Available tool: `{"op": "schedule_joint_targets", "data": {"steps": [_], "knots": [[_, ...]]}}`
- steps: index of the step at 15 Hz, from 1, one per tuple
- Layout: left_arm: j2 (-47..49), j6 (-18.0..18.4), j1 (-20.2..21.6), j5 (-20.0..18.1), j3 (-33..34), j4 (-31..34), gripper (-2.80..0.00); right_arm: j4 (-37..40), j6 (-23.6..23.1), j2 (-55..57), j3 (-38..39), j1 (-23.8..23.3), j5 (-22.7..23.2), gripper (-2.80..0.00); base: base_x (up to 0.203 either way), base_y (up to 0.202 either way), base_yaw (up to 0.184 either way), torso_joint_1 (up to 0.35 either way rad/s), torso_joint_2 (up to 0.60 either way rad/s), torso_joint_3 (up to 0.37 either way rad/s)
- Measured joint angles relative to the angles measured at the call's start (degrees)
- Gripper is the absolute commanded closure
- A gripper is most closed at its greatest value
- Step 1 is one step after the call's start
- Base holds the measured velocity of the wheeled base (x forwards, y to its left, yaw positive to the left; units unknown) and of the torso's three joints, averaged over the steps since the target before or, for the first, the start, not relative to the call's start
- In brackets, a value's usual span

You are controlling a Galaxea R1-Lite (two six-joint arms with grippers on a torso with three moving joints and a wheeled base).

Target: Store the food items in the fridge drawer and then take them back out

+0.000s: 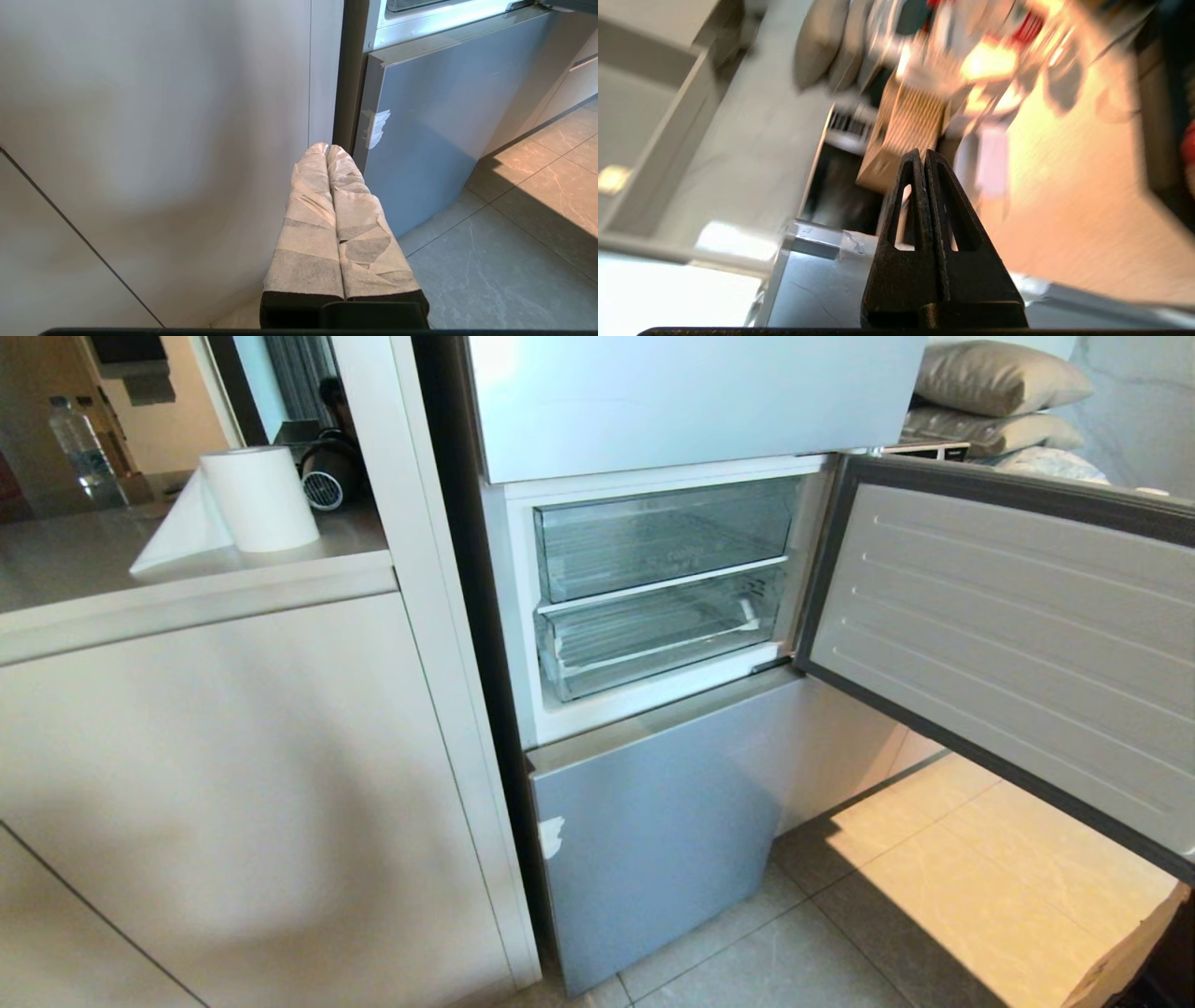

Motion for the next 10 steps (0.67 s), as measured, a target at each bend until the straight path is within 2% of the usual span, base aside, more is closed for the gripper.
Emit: {"op": "schedule_joint_targets", "data": {"steps": [2,4,6,8,10], "knots": [[0.0,0.0,0.0,0.0,0.0,0.0,0.00,0.3,3.7,3.8,-3.1,0.0,8.0,0.00,0.000,0.000,0.000,0.000,0.00,0.000],[0.0,0.0,0.0,0.0,0.0,0.0,0.00,0.6,4.2,5.6,-4.2,0.0,12.4,0.00,0.000,0.000,0.000,0.000,0.00,0.000],[0.0,0.0,0.0,0.0,0.0,0.0,0.00,4.5,4.2,5.7,-4.4,0.0,19.0,0.00,0.000,0.000,0.000,0.000,0.00,0.000],[0.0,0.0,0.0,0.0,0.0,0.0,0.00,9.7,4.0,4.3,-4.5,-0.1,22.4,0.00,0.000,0.000,0.000,0.000,0.00,0.000],[0.0,0.0,0.0,0.0,0.0,0.0,0.00,10.4,3.9,1.8,-3.8,-1.0,24.4,0.00,0.000,0.000,0.000,0.000,0.00,0.000]]}}
